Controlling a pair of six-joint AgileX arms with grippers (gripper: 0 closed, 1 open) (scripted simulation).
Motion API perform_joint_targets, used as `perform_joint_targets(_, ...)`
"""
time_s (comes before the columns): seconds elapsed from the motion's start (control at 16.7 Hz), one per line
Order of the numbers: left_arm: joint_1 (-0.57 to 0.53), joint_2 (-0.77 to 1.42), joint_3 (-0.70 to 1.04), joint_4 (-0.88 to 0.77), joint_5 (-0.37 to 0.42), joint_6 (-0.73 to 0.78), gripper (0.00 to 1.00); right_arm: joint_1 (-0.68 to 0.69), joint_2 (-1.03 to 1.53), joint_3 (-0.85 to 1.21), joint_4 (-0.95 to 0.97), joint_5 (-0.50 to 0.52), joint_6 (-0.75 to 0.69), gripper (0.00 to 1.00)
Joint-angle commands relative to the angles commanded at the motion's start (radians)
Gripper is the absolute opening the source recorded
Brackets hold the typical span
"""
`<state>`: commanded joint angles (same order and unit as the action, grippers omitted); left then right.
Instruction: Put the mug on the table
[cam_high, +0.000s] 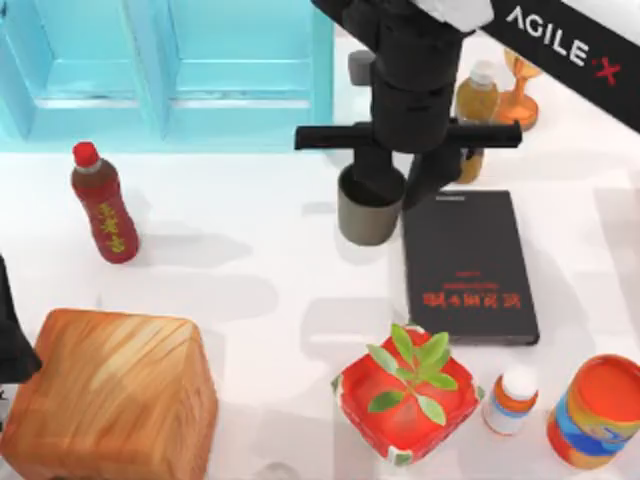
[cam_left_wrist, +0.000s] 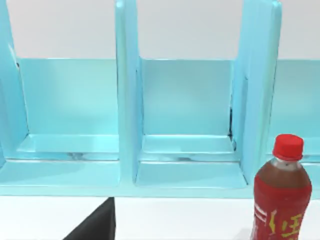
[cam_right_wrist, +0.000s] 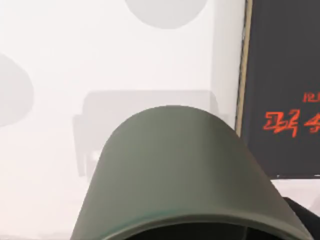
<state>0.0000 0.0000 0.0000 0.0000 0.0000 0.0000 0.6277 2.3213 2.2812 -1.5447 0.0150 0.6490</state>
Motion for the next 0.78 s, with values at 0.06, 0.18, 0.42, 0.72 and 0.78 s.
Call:
perform_joint_targets(0.06,0.0,0.0,0.0,0.0,0.0,0.0,1.0,0.031,0.019,0.046,-0.033,0.003,0.031,0.0)
perform_joint_targets(0.18,0.0,0.0,0.0,0.0,0.0,0.0,1.0,0.078,0.048,0.105,-0.083,0.006,0.078,0.0)
perform_joint_targets(0.42,0.0,0.0,0.0,0.0,0.0,0.0,1.0,0.094,0.058,0.123,-0.099,0.007,0.094,0.0)
perform_joint_targets(0.72,0.0,0.0,0.0,0.0,0.0,0.0,1.0,0.093,0.044,0.051,-0.027,0.005,0.097,0.0)
perform_joint_targets(0.78,0.0,0.0,0.0,0.0,0.0,0.0,1.0,0.095,0.04,0.013,0.006,0.006,0.098,0.0)
